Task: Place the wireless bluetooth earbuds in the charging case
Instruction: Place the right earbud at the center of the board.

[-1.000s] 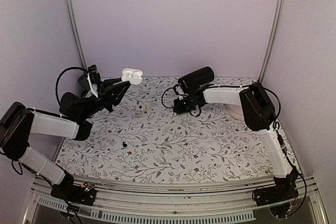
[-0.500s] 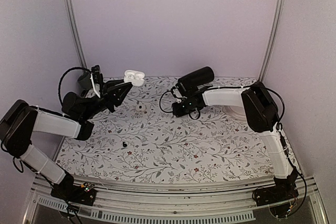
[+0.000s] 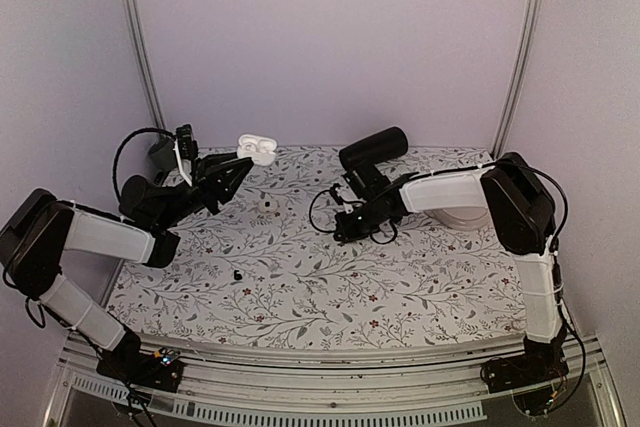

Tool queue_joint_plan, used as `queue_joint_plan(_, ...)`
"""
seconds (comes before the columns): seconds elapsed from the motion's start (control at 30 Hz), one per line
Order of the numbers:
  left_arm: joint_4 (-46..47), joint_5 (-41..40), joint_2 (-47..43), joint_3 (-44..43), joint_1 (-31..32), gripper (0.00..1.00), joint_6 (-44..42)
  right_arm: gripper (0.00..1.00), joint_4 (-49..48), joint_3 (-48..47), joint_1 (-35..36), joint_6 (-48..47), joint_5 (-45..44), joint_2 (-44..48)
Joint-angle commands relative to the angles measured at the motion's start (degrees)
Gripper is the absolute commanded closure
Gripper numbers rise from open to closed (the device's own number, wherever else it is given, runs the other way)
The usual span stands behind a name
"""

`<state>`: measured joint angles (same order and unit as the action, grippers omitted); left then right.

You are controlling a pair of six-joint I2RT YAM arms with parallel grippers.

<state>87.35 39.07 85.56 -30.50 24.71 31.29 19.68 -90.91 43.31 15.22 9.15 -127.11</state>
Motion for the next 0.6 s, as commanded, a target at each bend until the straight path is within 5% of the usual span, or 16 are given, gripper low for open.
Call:
queue_joint_plan(0.0,11.57,0.47,0.81,-0.83,-0.45,1.00,0.70,0.96,-1.92,6.85,-1.81,3.83,4.42,7.72)
queue_joint_plan(0.37,13.48,0.53,2.99,-1.30,0.63,1.00,1.15,0.87,-16.17,38.81,-5.55,25.66,9.66,29.37)
queue_joint_plan(0.57,13.83,0.82,3.98,-2.18,1.30,1.00,1.18,0.83,-20.17,44.87,-5.52,30.81,9.11,32.32)
